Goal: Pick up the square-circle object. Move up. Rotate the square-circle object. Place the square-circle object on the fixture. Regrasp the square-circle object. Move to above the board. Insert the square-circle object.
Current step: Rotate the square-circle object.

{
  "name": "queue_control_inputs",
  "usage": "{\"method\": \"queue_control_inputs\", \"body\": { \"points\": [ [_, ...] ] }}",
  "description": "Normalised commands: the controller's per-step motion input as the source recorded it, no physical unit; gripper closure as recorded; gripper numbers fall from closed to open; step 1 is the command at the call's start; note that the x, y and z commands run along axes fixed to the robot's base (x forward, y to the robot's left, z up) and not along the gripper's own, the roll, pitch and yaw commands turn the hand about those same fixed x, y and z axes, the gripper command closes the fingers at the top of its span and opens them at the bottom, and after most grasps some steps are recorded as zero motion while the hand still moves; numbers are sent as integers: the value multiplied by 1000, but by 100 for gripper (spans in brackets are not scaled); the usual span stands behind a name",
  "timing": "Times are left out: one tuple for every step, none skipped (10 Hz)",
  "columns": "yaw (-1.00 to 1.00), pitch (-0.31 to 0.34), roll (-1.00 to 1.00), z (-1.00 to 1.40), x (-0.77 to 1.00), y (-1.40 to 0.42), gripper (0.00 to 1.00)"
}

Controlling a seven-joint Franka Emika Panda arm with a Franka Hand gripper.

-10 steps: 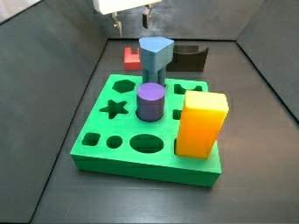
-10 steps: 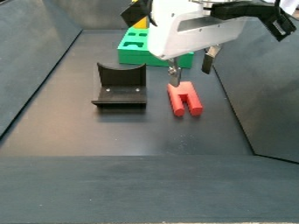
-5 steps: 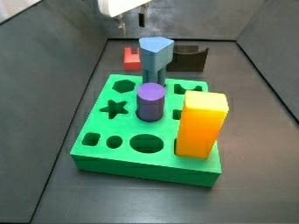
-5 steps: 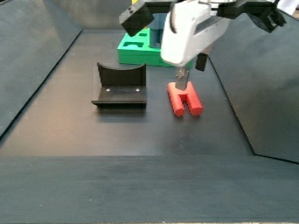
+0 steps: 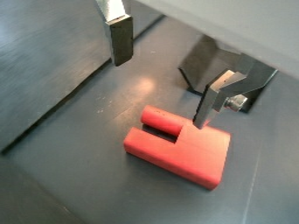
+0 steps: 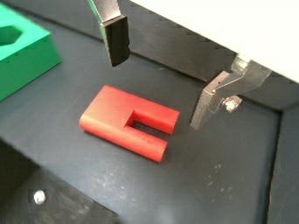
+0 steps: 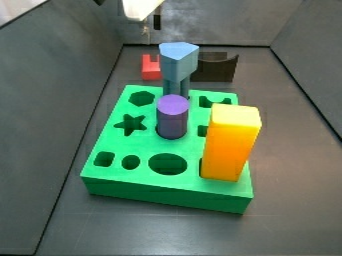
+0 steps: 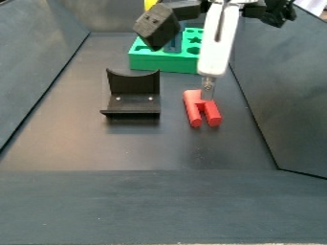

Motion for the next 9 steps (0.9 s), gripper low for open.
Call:
{"method": "queue_control_inputs", "body": {
  "points": [
    [1000, -7, 2, -25, 30, 2, 0],
    [1000, -8, 2, -25, 30, 2, 0],
    [1000, -8, 2, -25, 31, 2, 0],
    [1000, -8, 2, -25, 31, 2, 0],
    [1000, -9, 2, -25, 31, 2, 0],
    [1000, -9, 2, -25, 31, 2, 0],
    [1000, -9, 2, -25, 31, 2, 0],
    [1000, -10, 2, -25, 31, 2, 0],
    [1000, -10, 3, -25, 31, 2, 0]
  ]
}}
